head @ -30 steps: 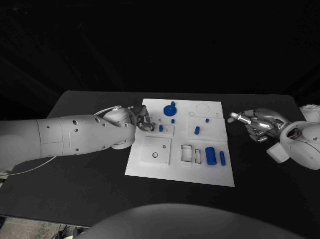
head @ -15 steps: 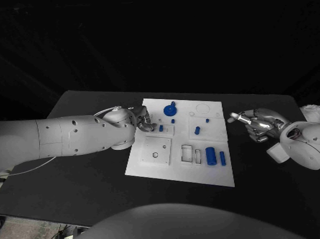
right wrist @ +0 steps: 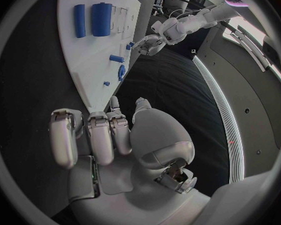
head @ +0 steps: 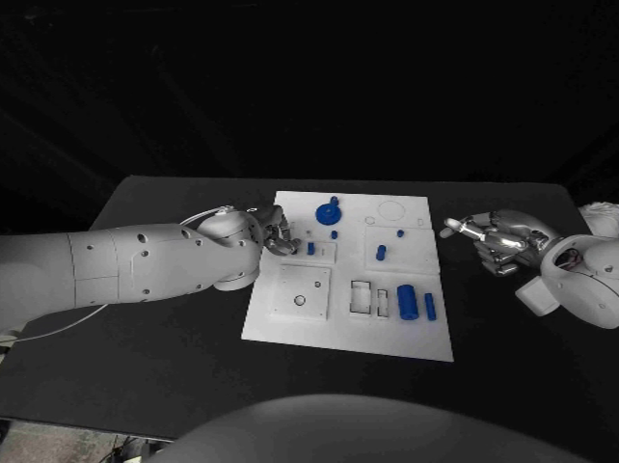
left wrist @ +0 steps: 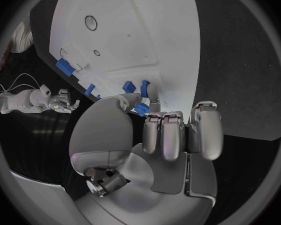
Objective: Assemble the parts on the task board
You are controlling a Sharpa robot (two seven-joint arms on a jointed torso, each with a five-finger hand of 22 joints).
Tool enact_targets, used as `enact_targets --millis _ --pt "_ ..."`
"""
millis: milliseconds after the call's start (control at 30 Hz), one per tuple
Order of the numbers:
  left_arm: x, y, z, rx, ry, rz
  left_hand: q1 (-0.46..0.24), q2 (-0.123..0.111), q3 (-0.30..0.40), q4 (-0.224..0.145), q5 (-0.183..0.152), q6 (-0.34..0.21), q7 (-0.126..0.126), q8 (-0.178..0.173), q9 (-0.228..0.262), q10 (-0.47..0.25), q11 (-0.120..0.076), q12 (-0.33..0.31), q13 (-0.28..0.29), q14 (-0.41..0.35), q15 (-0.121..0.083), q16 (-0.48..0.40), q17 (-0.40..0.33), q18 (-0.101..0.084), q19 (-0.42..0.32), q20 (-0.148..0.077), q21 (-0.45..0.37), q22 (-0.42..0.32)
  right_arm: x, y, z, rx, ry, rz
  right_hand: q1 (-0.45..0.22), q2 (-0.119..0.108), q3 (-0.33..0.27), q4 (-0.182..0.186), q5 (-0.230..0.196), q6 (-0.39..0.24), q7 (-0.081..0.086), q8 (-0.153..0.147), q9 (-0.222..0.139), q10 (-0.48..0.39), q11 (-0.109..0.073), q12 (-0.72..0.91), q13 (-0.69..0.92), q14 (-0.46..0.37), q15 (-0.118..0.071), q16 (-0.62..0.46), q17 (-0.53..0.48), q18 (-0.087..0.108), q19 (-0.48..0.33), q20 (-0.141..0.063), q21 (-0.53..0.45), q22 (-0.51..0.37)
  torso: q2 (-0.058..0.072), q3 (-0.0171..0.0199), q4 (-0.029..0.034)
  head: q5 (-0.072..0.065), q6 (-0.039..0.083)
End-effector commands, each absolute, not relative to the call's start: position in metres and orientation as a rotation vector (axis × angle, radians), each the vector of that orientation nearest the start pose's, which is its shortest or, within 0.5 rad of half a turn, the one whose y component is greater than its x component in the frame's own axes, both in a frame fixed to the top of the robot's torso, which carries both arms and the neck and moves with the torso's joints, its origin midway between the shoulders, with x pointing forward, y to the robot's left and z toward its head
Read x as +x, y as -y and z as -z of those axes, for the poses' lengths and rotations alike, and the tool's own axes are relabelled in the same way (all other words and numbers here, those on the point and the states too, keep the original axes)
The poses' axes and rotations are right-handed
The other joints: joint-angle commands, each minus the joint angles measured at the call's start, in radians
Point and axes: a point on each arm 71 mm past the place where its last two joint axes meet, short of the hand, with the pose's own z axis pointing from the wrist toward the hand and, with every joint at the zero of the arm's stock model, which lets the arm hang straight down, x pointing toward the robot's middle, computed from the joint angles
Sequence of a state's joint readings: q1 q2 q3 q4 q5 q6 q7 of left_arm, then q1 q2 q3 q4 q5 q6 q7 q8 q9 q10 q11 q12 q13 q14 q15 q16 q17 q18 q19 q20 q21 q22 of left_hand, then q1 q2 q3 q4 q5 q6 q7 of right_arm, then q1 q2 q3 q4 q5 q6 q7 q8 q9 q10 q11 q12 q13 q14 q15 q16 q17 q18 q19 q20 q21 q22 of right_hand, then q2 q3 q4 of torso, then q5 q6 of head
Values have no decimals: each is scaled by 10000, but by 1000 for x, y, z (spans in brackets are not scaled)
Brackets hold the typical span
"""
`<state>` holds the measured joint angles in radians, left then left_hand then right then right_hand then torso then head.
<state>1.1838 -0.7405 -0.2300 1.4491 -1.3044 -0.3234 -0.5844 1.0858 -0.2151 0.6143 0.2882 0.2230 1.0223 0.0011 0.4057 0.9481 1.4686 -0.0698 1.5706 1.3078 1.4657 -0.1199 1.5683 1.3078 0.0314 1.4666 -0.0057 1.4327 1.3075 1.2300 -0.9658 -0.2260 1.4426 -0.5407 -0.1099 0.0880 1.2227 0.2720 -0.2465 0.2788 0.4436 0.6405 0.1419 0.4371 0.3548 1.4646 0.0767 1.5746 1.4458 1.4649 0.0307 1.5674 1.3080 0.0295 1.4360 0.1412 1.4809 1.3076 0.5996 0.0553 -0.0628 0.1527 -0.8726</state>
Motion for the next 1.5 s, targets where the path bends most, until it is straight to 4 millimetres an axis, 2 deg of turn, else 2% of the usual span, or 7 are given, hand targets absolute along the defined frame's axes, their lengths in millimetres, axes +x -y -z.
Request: enact_targets --millis 33,333,867,1133,1333,1500 --pt "468 -205 278 -1858 -20343 2190 179 -84 170 -6 48 92 -28 -30 0 1022 -5 2 2630 1051 50 25 2630 13 487 53 -44 2147 465 286 250 6881 -20126 -10276 80 -9 46 -10 50 73 -6 -44 -13 1062 -116 -38 1250 1059 -69 34 2628 64 -55 -37 -52 2158 1 0 -1 3 0" --pt "466 -205 278 -1814 -20433 2183 378 -322 756 -35 -53 123 -53 38 67 1022 -33 2 2630 1051 24 25 2630 14 490 29 -63 2155 465 287 250 6888 -20129 -10269 98 -15 54 -10 61 75 -4 -47 -18 1062 -115 -38 1250 1059 -69 34 2628 67 -69 -37 -61 2154 -1 1 3 13 0" --pt "464 -205 278 -1758 -20525 2106 247 -471 868 6 -186 15 -14 105 172 1022 -10 2 2630 1051 34 25 2630 11 496 29 -61 2164 465 287 250 6894 -20150 -10268 99 -15 54 -10 62 75 -4 -47 -18 1062 -115 -38 1250 1059 -69 34 2628 67 -69 -37 -61 2154 0 0 1 16 0" --pt "463 -206 279 -1688 -20593 1971 -51 -486 767 19 -316 -239 56 201 337 1022 48 2 2630 1051 76 25 2630 8 502 62 -64 2173 464 287 251 6902 -20159 -10262 107 -15 59 -8 66 79 -4 -48 -19 1062 -114 -38 1250 1059 -69 34 2628 68 -72 -37 -64 2152 -1 -1 -2 18 0" --pt "462 -206 278 -1676 -20558 1975 -330 -411 442 27 -653 -409 96 325 482 1022 86 2 2630 1051 112 25 2630 9 506 100 -73 2182 464 288 251 6908 -20172 -10256 107 -15 59 -8 66 79 -4 -48 -19 1062 -114 -38 1250 1059 -69 34 2628 68 -72 -37 -64 2152 2 1 1 20 0" --pt "462 -206 278 -1675 -20526 1983 -408 -376 319 38 -774 -479 113 346 512 1022 101 2 2630 1051 124 25 2630 11 505 108 -84 2183 464 287 251 6909 -20180 -10254 107 -15 59 -8 66 79 -4 -48 -19 1062 -114 -38 1250 1059 -69 34 2628 68 -72 -37 -64 2152 1 1 0 30 0"
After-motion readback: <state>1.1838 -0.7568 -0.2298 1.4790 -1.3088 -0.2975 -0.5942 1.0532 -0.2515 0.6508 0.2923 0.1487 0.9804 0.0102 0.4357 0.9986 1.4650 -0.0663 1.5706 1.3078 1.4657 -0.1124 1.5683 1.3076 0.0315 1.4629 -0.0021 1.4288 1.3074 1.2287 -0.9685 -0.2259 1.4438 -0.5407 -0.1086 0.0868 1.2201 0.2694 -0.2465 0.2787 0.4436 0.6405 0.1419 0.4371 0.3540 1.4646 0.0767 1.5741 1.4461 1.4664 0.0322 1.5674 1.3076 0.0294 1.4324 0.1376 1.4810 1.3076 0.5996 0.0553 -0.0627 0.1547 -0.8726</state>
